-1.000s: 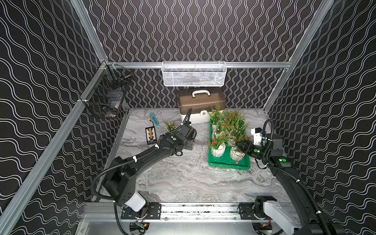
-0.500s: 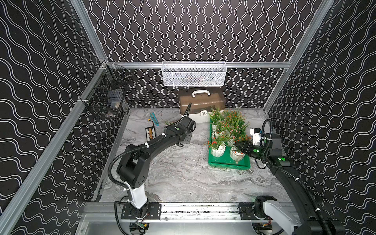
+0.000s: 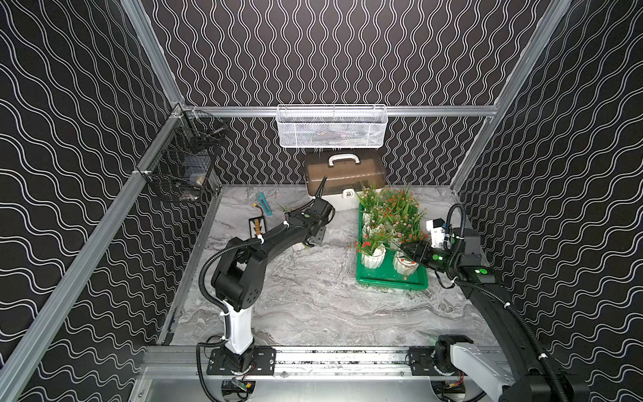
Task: Put the potted gypsophila into the storage box
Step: Pick up the baby's breath potted plant from the center of the board.
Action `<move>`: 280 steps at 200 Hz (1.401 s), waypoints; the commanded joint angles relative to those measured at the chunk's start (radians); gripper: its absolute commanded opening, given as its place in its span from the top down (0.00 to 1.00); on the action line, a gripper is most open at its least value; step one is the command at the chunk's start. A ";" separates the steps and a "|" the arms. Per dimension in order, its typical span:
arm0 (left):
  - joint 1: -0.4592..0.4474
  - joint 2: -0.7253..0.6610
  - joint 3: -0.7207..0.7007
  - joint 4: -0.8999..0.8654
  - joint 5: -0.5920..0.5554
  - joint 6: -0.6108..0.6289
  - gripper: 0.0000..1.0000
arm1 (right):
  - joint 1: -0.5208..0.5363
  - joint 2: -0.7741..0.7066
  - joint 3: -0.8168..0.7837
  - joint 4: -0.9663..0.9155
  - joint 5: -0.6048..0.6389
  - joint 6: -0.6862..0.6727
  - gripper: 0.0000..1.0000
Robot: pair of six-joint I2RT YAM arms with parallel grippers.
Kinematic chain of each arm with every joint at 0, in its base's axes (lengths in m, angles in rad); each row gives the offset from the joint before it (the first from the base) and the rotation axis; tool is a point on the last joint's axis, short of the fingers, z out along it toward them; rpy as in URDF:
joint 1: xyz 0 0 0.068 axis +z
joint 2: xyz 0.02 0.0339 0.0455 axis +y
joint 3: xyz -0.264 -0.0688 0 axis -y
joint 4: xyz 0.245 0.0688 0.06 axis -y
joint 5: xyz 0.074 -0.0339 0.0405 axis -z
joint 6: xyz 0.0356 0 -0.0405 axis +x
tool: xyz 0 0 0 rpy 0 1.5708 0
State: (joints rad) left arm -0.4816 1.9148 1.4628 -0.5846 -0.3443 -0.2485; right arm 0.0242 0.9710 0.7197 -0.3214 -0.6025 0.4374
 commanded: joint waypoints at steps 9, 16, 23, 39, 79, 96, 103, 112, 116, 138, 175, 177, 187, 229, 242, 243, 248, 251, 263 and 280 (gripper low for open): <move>0.007 0.022 0.012 -0.005 -0.010 0.022 0.43 | 0.000 -0.003 -0.005 0.038 -0.069 0.007 0.64; 0.009 0.028 0.018 -0.006 -0.005 0.023 0.44 | 0.000 -0.003 -0.008 0.044 -0.081 0.009 0.64; 0.010 0.035 0.025 -0.011 -0.002 0.025 0.45 | 0.001 -0.002 -0.011 0.050 -0.090 0.011 0.64; 0.012 0.049 0.037 -0.020 -0.008 0.030 0.46 | 0.000 0.007 -0.011 0.058 -0.106 0.012 0.63; 0.031 0.056 0.021 -0.008 0.004 0.032 0.53 | 0.002 0.027 -0.006 0.058 -0.121 0.014 0.64; 0.036 0.061 0.024 -0.004 0.031 0.037 0.56 | 0.002 0.018 -0.008 0.054 -0.109 0.011 0.64; 0.038 0.065 0.027 -0.003 0.041 0.037 0.58 | 0.002 0.015 -0.009 0.054 -0.100 0.012 0.64; 0.038 0.069 0.033 -0.004 0.049 0.037 0.61 | 0.002 0.014 -0.011 0.054 -0.094 0.012 0.64; 0.038 0.072 0.034 -0.004 0.050 0.037 0.61 | 0.002 0.014 -0.011 0.054 -0.094 0.012 0.64; 0.040 0.078 0.035 -0.006 0.048 0.043 0.64 | 0.002 0.023 -0.008 0.049 -0.095 0.011 0.64; 0.051 0.082 0.023 0.002 0.060 0.043 0.68 | 0.002 0.025 -0.006 0.048 -0.095 0.009 0.64; 0.052 0.082 0.022 0.002 0.060 0.043 0.68 | 0.002 0.024 -0.006 0.048 -0.095 0.009 0.64; 0.051 0.082 0.018 0.006 0.066 0.043 0.69 | 0.002 0.023 -0.006 0.048 -0.092 0.009 0.64; 0.052 0.067 0.005 0.022 0.078 0.049 0.76 | 0.002 0.020 -0.005 0.042 -0.086 0.006 0.64; 0.052 0.058 0.001 0.020 0.082 0.051 0.79 | 0.002 0.021 -0.005 0.042 -0.086 0.006 0.65; 0.052 0.058 0.001 0.019 0.082 0.051 0.79 | 0.002 0.021 -0.005 0.042 -0.086 0.006 0.65; 0.052 0.055 0.001 0.019 0.083 0.050 0.80 | 0.002 0.020 -0.005 0.042 -0.086 0.006 0.65; 0.051 0.054 0.000 0.020 0.085 0.051 0.81 | 0.002 0.023 -0.005 0.042 -0.086 0.006 0.65; 0.051 0.047 -0.004 0.022 0.094 0.051 0.84 | 0.002 0.024 -0.003 0.040 -0.086 0.004 0.65; 0.051 0.036 -0.010 0.026 0.106 0.051 0.89 | 0.002 0.026 -0.003 0.039 -0.086 0.005 0.65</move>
State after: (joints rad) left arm -0.4324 1.9663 1.4616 -0.5423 -0.2485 -0.2035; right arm 0.0254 0.9958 0.7097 -0.2935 -0.6914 0.4519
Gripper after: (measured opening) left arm 0.142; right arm 0.352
